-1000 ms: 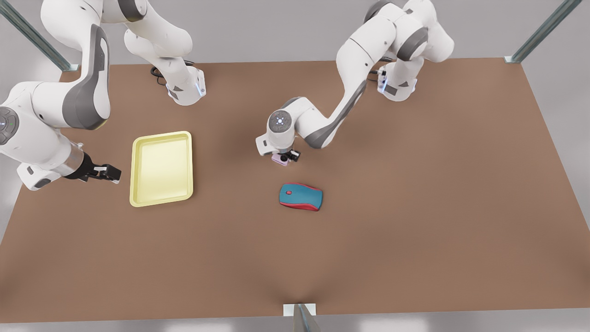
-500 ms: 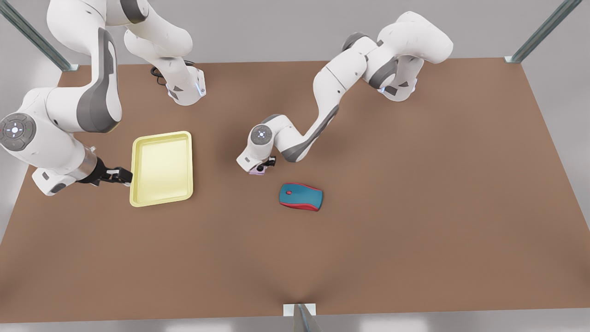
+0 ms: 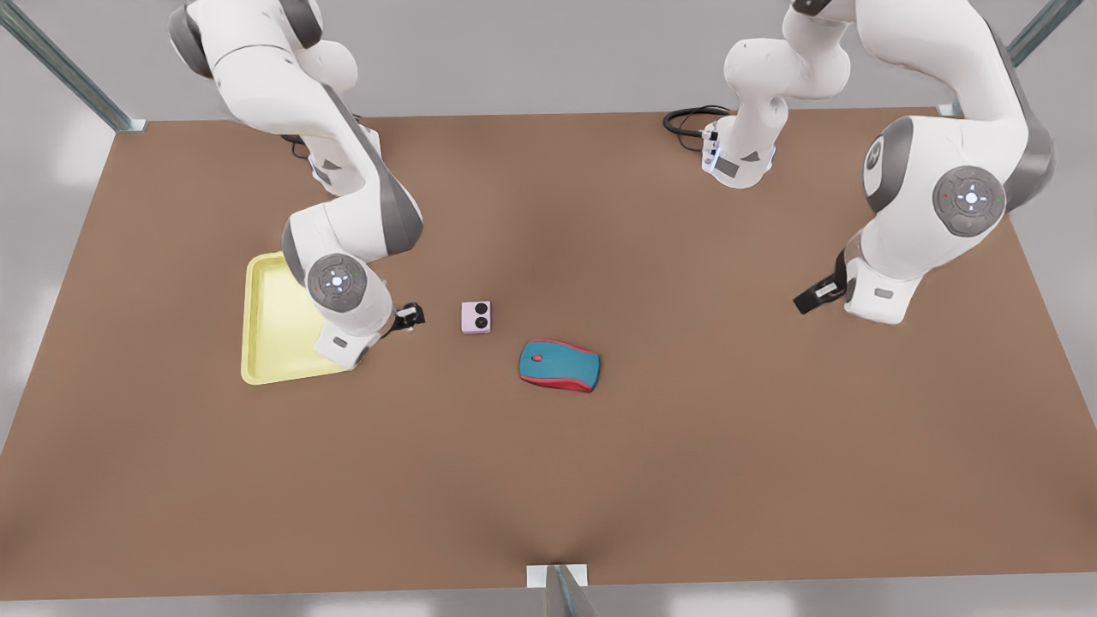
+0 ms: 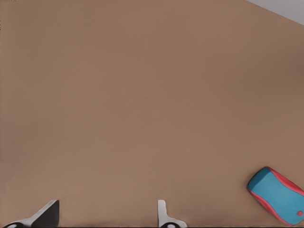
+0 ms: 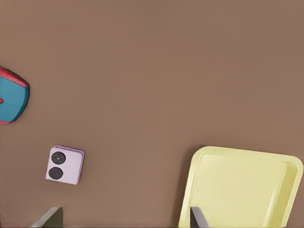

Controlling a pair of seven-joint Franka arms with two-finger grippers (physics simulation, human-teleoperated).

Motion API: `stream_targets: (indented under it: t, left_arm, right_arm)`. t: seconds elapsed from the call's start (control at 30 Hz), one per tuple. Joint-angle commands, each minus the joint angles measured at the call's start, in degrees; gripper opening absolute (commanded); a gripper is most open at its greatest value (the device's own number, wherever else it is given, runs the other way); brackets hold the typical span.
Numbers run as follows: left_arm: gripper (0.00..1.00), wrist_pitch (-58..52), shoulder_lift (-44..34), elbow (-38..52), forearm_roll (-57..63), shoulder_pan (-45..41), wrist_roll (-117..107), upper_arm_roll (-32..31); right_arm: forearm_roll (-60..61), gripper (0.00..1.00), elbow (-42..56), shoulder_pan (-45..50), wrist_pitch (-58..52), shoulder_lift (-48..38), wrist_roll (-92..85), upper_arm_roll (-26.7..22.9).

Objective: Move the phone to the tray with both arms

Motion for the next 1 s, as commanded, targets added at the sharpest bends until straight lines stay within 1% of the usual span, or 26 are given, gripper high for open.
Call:
stream_targets:
  t: [0.0, 0.03, 0.07, 0.1, 0.23, 0.3, 0.33, 0.37, 0.4, 0.5, 0.53, 0.57, 0.63, 0.73, 0.77, 0.83, 0.93, 0.97]
  left_arm:
    - [1.0, -11.75, -0.34, 1.9, -0.75, -0.97, 38.82, -1.1]
    - [1.0, -12.73, 0.19, 4.46, -1.64, -0.97, 38.9, -1.01]
    - [1.0, -12.73, -0.08, 4.46, -1.73, -0.97, 38.99, -0.65]
    - [1.0, -13.26, -0.43, 4.99, -1.64, -0.97, 38.9, -0.57]
    - [1.0, -13.08, 0.36, 4.99, -1.55, -0.97, 39.25, -0.39]
    - [1.0, -12.99, 0.45, 4.99, -1.47, -0.88, 39.69, -0.39]
    - [1.0, -12.99, 0.54, 4.99, -1.55, -0.88, 39.7, -0.39]
    - [1.0, -12.99, 0.45, 4.99, -1.55, -0.88, 39.7, -0.39]
    - [1.0, -12.99, 0.54, 4.9, -1.64, -0.88, 39.61, -0.39]
    - [1.0, -12.73, 0.54, 4.9, -1.73, -0.88, 39.7, -0.39]
    - [1.0, -12.64, 0.63, 4.9, -1.73, -0.88, 39.7, -0.39]
    - [1.0, -12.64, 0.98, 4.9, -1.82, -0.88, 39.7, -0.39]
    - [1.0, -12.64, 0.98, 4.99, -1.82, -0.88, 39.7, -0.48]
    - [1.0, -12.64, 0.98, 4.99, -2.26, -0.88, 39.7, -0.48]
    - [1.0, -12.73, 0.8, 4.99, -2.52, -0.88, 39.7, -0.48]
    - [1.0, -12.64, 0.54, 5.34, -3.4, -0.88, 39.61, -1.01]
    - [1.0, -13.26, 0.36, 8.94, -4.63, -0.88, 39.87, -0.65]
    - [1.0, -14.57, -1.13, 8.85, -4.63, -0.97, 38.91, -1.18]
  right_arm:
    - [0.55, 1.0, -1.95, 2.09, 2.77, 0.77, 26.88, 0.54]
    - [0.73, 1.0, -2.12, 3.93, 3.83, 1.3, 30.83, 0.8]
    - [0.73, 1.0, -2.47, 4.47, 4.88, 1.83, 35.33, 1.15]
    - [5.3, 1.0, -3.61, 4.38, 6.81, 1.83, 35.85, 1.06]
    - [5.48, 1.0, -3.62, 4.56, 11.82, 4.55, 47.01, 1.15]
    - [5.48, 1.0, -3.88, 5.96, 13.14, 5.7, 49.91, 1.15]
    - [5.56, 1.0, -3.88, 9.04, 13.93, 6.66, 51.67, 1.15]
    - [5.56, 1.0, -3.88, 9.48, 14.2, 6.75, 55.8, 1.41]
    - [5.56, 1.0, -4.93, 9.48, 14.37, 6.84, 57.47, 2.91]
    - [5.74, 1.0, -7.57, 8.77, 14.28, 6.31, 57.56, 3.0]
    - [5.74, 1.0, -11.95, 8.34, 18.49, 5.09, 57.39, 3.0]
    - [5.74, 1.0, -18.02, 6.93, 27.11, 2.97, 55.81, 3.0]
    - [9.52, 1.0, -22.07, 6.93, 34.85, 2.88, 44.04, 3.0]
    - [10.22, 1.0, -20.32, 6.93, 36.17, 4.9, 29.62, 3.08]
    - [10.22, 1.0, -20.58, 7.72, 38.54, 5.52, 26.02, 3.09]
    - [10.05, 1.0, -20.84, 7.63, 38.1, 5.87, 16.18, 3.0]
    - [9.52, 1.0, -21.72, 8.95, 37.84, 6.66, 9.4, 3.0]
    - [9.52, 1.0, -21.99, 9.04, 37.75, 7.28, 8.87, 3.08]
